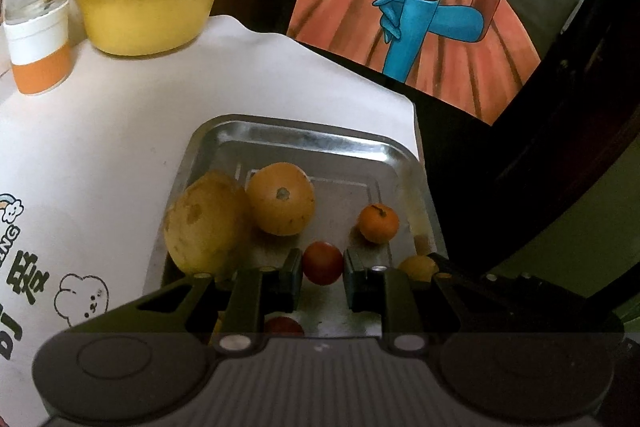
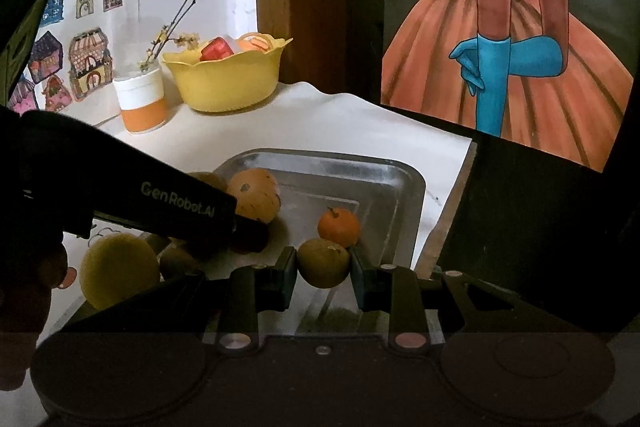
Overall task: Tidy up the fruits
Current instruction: 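Open the left tool over the tray while the right tool releases the brown fruit there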
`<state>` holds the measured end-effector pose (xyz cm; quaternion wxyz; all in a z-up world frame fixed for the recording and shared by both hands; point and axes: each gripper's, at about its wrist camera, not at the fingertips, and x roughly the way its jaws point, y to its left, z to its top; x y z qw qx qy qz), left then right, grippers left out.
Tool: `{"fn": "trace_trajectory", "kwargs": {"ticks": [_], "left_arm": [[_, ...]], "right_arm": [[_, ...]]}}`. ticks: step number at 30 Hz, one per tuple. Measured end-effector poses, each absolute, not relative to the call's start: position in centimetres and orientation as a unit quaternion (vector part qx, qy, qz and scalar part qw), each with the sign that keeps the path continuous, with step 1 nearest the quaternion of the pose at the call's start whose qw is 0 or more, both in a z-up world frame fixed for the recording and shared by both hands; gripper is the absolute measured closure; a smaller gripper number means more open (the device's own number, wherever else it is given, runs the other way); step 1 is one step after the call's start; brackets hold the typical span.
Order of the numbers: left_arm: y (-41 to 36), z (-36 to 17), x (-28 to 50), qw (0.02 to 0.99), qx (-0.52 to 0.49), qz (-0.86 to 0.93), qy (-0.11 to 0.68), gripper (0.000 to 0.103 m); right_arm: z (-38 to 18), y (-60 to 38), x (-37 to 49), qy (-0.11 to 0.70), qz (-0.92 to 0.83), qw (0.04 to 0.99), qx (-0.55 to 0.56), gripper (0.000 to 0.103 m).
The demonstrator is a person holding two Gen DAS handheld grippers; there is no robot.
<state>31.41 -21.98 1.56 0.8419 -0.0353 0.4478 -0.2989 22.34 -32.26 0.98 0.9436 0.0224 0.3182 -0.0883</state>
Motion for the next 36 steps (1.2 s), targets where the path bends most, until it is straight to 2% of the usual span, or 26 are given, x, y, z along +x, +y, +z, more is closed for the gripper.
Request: {"fn": "trace_trajectory", "kwargs": {"ticks": [26, 31, 36], "left_arm": [[-22.8, 1.0, 30.8, 0.85, -0.001, -0.291, 0.44, 0.08], [-22.7, 1.1, 30.7, 0.85, -0.004, -0.292, 0.439, 0.074], [-22.6, 1.3, 30.5, 0.849, -0.006, -0.295, 0.438, 0.069]], "right_arm": [[0.0, -32.1, 22.5, 0.336, -0.085, 0.938, 0.019, 0.072], [0.0, -32.1, 22.5, 0.335, -0.086, 0.938, 0.017, 0.071], [0.1, -32.0, 22.1, 0.332, -0.089, 0.939, 0.018, 0.065]]}}
